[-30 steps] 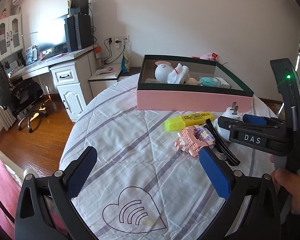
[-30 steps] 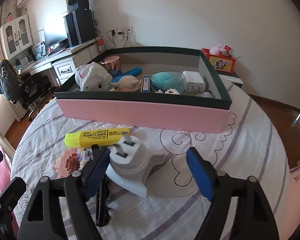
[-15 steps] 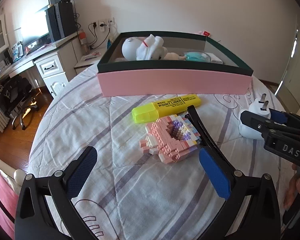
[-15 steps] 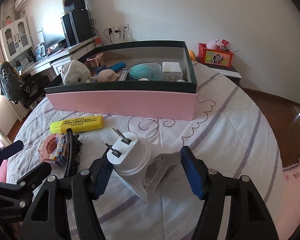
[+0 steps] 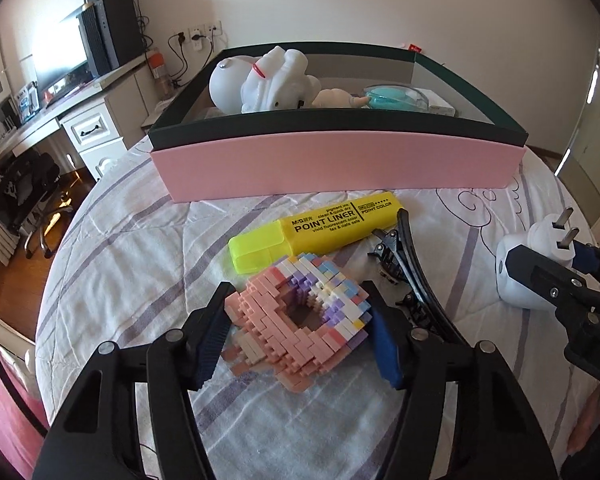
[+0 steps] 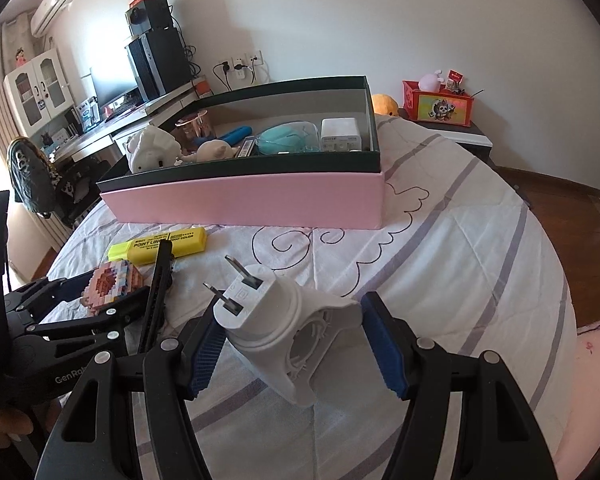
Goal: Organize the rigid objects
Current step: 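Grasp the white plug adapter with the right tool while the left tool grasps the pink block piece, then lift and carry the plug adapter and pink block piece over the pink box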
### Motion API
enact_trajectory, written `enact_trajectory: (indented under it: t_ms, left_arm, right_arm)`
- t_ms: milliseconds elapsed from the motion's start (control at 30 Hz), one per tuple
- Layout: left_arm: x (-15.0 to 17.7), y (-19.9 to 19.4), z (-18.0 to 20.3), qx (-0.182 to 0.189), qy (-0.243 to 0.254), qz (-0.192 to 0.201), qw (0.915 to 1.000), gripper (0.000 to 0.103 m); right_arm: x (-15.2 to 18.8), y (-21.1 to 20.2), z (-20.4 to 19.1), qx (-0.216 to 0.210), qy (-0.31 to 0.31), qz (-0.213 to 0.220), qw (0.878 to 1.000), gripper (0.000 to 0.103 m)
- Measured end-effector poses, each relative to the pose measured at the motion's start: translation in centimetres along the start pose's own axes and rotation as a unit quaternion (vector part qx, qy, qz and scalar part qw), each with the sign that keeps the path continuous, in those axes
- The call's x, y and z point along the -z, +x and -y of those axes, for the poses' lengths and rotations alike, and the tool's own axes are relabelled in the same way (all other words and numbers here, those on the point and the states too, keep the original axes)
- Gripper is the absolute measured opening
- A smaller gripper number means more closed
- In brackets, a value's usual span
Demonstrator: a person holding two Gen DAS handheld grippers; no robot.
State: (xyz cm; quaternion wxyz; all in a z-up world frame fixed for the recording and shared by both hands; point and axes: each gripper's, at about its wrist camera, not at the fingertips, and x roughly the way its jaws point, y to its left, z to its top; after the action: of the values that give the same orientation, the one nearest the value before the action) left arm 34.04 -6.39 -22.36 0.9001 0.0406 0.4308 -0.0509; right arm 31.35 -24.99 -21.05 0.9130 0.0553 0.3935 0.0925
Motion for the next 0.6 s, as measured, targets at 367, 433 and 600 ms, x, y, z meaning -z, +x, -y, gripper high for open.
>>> enact_trajectory:
  t_ms: [367,433,600]
  left_arm:
    - [0.9,-2.8,-0.9,0.007,-0.003,0.045,0.9989,0.063]
    - [1.3,-3.8,-1.2,0.007,-0.006,0.063,0.998,0.063]
    - [2.1,-6.5,-2.0,0.016,-0.017,0.093,0.9954,0.063]
  right_arm:
    - [0.1,0.6,-0.4,-0.006,-0.005,-0.017,1.0,0.069]
    - [0.2,0.3,-0.6,-0.009,-0.006,-0.009,1.0,0.069]
    - [0.6,-2.5,-1.8,-0.009,-0.009,0.038,0.999,0.069]
